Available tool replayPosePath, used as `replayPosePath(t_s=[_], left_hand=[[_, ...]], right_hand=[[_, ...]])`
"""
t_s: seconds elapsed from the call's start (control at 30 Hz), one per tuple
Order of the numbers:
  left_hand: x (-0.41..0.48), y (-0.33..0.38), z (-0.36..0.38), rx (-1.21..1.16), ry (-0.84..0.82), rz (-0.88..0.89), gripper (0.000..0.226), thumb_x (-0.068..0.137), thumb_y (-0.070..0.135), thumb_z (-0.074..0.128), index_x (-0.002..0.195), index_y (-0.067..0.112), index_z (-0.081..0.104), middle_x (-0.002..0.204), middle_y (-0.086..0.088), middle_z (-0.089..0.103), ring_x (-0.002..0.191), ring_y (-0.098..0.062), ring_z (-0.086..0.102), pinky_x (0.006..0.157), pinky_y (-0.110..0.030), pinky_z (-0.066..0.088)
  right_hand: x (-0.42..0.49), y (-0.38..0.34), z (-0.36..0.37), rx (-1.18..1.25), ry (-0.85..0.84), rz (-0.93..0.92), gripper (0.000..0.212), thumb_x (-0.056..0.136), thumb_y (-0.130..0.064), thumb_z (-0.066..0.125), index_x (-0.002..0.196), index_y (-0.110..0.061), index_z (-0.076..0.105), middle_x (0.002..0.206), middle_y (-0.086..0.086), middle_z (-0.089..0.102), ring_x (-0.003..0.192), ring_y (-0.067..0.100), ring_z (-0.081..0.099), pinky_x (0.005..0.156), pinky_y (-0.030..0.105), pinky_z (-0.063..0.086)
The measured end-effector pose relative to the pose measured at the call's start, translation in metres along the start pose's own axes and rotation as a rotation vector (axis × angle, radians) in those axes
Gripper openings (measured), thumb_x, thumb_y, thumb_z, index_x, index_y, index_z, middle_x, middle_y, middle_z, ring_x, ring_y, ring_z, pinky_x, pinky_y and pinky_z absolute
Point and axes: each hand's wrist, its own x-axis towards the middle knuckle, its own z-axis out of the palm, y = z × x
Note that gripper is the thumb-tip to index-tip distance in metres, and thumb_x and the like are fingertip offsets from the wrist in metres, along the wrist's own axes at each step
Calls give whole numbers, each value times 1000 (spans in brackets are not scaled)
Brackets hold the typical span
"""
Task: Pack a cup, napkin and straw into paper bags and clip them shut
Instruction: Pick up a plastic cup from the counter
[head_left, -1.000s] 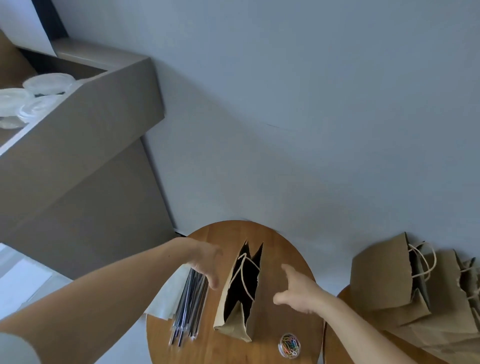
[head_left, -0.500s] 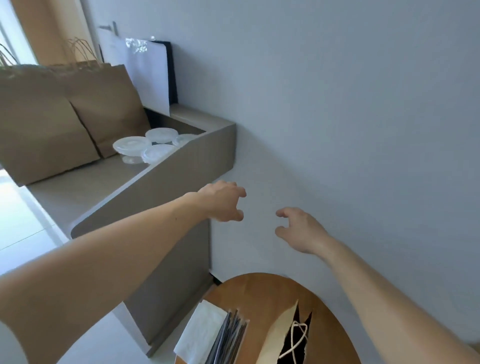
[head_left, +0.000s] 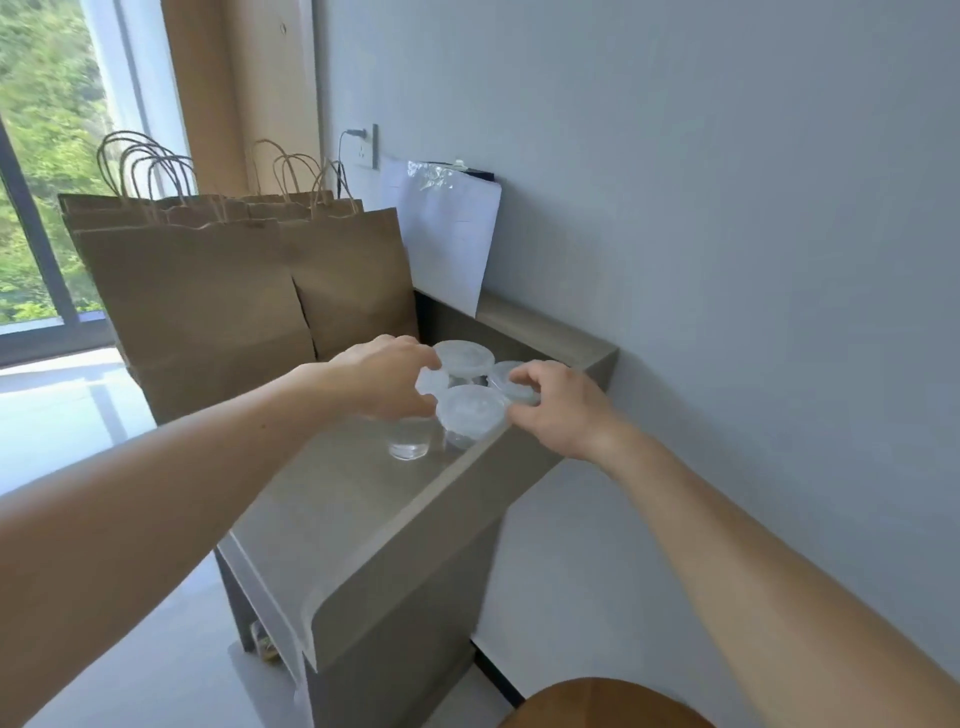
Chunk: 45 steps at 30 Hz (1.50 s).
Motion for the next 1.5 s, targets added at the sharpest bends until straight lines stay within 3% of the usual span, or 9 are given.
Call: replayPosePath(t_s=[0.2,0.37,0.5,0.67,0.8,0.97,1.13,1.3,1.5], left_hand=[[8,-83,5,-15,-27,-51,57,87,49,59,140,32,46,135,5,49,124,-21,46,95,-36,45],[19,-120,17,-42,-46,-52,61,86,50,58,142,32,43,137,5,47,125,-21,45,92,-33,43],[24,-137,23,-41,-68,-48,60,85,48,59,141,31,44,140,5,46,126,-21,46,95,-36,45],[28,-143,25,-52,-70,-39,60,86,47,59,141,30,44,140,4,47,126,-22,46,98,-37,45],[27,-143,21,-64,-61,-35,60,87,47,58,142,30,44,140,4,46,125,-22,47,96,-36,45],[19,-142,10,-50,-30,-34,59,87,48,59,141,29,45,140,3,47,124,-23,48,98,-37,45],[17,-121,-16,-58,24,-18,57,89,46,58,142,30,45,144,5,43,125,-22,48,97,-37,45],[30,-58,-37,-67,121,103,59,88,45,60,143,28,45,145,3,44,126,-23,47,94,-35,43],[39,55,-27,-118,120,292,56,86,49,61,138,30,50,136,6,50,119,-20,52,89,-32,43]], right_hand=[[84,-52,55,-65,-165,-18,69,78,-43,69,140,-22,47,143,-1,49,124,20,50,89,33,43],[130,-67,76,-125,-335,-75,96,68,-45,79,150,-27,33,151,-5,38,136,18,39,101,32,40],[149,-68,75,-144,-475,-51,102,64,-48,84,150,-34,31,150,-8,38,133,19,43,104,35,41],[154,-69,77,-187,-500,-69,108,61,-45,85,150,-38,26,152,-10,34,134,19,41,103,34,42],[155,-73,84,-256,-436,-93,105,58,-49,83,148,-38,29,141,-5,43,129,22,42,102,39,42],[148,-82,81,-226,-289,-134,99,54,-51,79,142,-35,37,121,-6,46,120,19,38,94,37,43],[124,-80,22,54,-71,-84,100,50,-54,81,139,-35,39,128,-10,41,115,10,45,87,28,43],[72,-63,-48,37,111,-80,96,55,-52,82,140,-33,41,134,-4,42,117,12,44,91,29,38],[-22,-6,-105,89,236,87,91,58,-50,82,138,-36,43,137,-3,43,125,15,45,102,38,43]])
